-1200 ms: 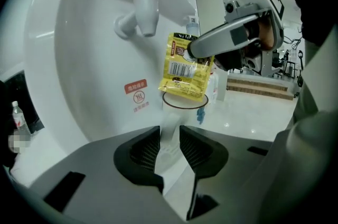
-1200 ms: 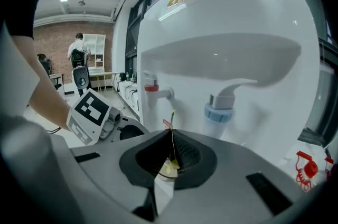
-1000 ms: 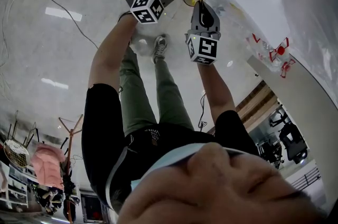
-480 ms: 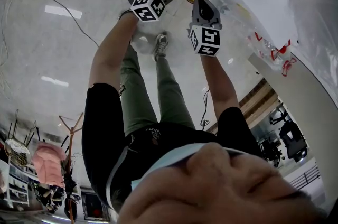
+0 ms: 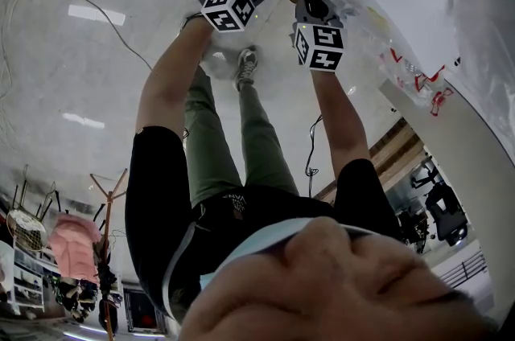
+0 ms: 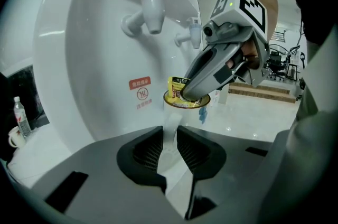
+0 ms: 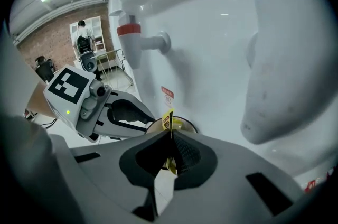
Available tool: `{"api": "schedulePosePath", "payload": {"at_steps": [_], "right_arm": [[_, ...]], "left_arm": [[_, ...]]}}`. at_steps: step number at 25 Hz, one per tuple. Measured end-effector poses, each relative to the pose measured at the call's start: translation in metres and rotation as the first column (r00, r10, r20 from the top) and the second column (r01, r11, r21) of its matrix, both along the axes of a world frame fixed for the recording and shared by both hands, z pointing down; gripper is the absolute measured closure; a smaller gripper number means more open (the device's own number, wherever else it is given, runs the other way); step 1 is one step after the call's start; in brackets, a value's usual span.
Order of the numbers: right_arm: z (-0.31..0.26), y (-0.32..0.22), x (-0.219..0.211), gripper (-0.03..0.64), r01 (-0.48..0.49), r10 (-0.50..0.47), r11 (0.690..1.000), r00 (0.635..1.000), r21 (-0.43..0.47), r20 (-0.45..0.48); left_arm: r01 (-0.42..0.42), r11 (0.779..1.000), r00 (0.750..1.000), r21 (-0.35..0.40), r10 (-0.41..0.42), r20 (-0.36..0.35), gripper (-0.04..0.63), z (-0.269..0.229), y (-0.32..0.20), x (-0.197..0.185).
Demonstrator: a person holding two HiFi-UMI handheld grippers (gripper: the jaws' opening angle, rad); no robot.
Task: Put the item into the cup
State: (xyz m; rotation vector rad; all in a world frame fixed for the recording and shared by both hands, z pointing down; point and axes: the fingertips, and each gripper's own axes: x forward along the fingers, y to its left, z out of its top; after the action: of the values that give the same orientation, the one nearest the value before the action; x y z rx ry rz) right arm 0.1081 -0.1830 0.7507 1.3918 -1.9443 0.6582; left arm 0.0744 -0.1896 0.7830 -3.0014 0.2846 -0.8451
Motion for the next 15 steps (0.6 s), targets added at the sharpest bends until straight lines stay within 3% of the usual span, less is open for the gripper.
{"api": "schedulePosePath", "payload": {"at_steps": [10,15], "right_arm": [[0.015,0.001,0.0,0.574,0.022,-0.027,0.995,0.998,-0.096,-0.052],[0.018,-0.001,0.001,0.572,0.005,-0.01,0.995,0.998,-0.097,-0.055]], "left_arm": [[-0.015,1.0,1.0,0.016,0.015,-0.012,0.497,-0.001,0.001,0.001],[-0.019,1.0,1.0,0.018,0.019,-0.011,0.497,0.0,0.002,0.004]]}}
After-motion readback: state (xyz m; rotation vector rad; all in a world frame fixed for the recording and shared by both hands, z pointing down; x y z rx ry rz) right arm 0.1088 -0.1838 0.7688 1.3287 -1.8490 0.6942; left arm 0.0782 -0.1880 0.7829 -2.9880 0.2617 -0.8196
